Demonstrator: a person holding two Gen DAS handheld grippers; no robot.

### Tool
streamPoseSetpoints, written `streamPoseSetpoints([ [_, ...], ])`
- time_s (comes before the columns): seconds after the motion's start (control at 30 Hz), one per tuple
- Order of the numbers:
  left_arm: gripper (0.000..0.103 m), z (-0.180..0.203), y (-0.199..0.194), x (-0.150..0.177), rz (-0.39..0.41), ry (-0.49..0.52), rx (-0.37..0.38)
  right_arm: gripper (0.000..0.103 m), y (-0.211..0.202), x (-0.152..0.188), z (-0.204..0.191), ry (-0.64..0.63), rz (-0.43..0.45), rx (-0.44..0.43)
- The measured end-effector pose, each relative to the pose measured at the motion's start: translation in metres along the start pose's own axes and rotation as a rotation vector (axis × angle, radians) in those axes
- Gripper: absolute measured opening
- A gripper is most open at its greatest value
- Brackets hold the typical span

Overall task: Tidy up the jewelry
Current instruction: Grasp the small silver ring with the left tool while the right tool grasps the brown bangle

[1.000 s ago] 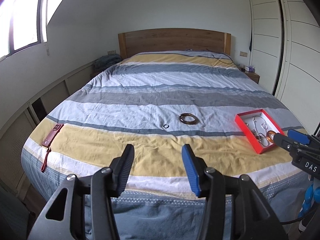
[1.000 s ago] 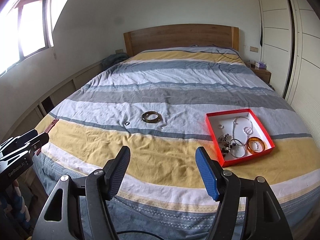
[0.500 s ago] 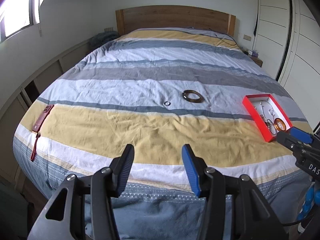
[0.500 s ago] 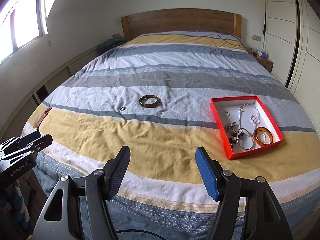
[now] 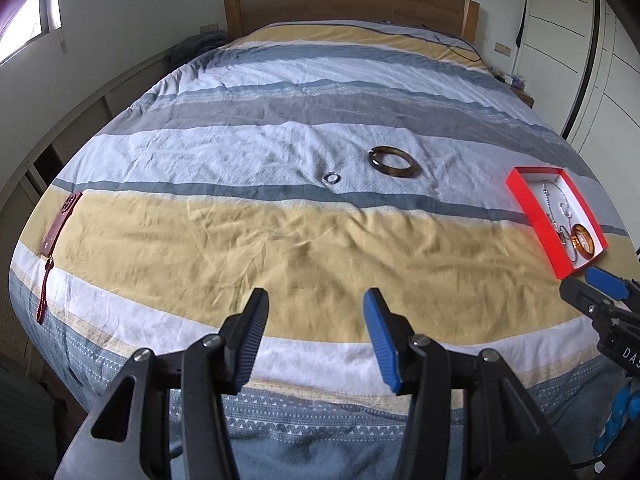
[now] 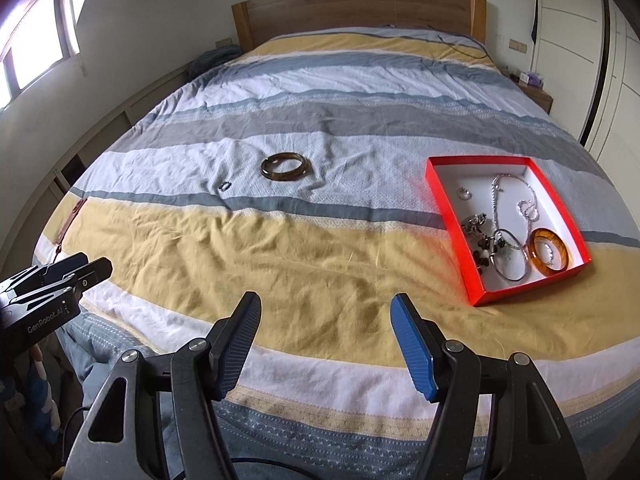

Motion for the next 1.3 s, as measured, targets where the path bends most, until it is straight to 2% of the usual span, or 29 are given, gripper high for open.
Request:
streamPoseSetpoints([
  [0.27,0.047,-0.002,0.065,-0.013,-0.045,0.012,-0.030,0.064,0.059,-0.010,-0.002,-0.016,-0.053,-0.041],
  [0.43,0.047,-0.012,0.115,-0.037,-0.025,-0.024,-0.029,0.059,0.108,-0.043,-0.005,-0.032,-0.040,-0.076],
  [0.63,0.046,-0.011,0.174,-0.053,-0.020,-0.062,0.024,0.052,0.176,-0.082,-0.005,-0.025,-0.028,-0.107],
  [0.7,0.046,-0.009,0.191,-0.053,-0.030,-0.068,0.043,0.047,0.199,-0.087,-0.005,-0.002,-0.040,-0.125],
  [0.87,0.045,0.000,0.226,-0.053,-0.044,-0.049,0.059,0.044,0.254,-0.093,-0.012,0.041,-0.081,-0.172],
  [1.1,0.032,0.013,0.244,-0.053,-0.038,0.050,0.017,0.039,0.303,-0.087,-0.026,0.030,-0.122,-0.207],
  [1.23,0.019,0.021,0.248,-0.051,-0.026,0.095,0.004,0.037,0.312,-0.086,-0.031,-0.008,-0.119,-0.210],
  [1.3,0.019,0.023,0.250,-0.050,-0.019,0.109,-0.004,0.034,0.316,-0.085,-0.033,-0.033,-0.118,-0.207],
])
Point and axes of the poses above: each gripper's, at about its wrist camera, not at the fingertips, and y roughly the way its jaws point, z to its right, x to its underside, the point moved 8 cm from there along y, roughly the way its jaws point, and after that the axes turned 14 degrees about z, right-handed, at the moved point
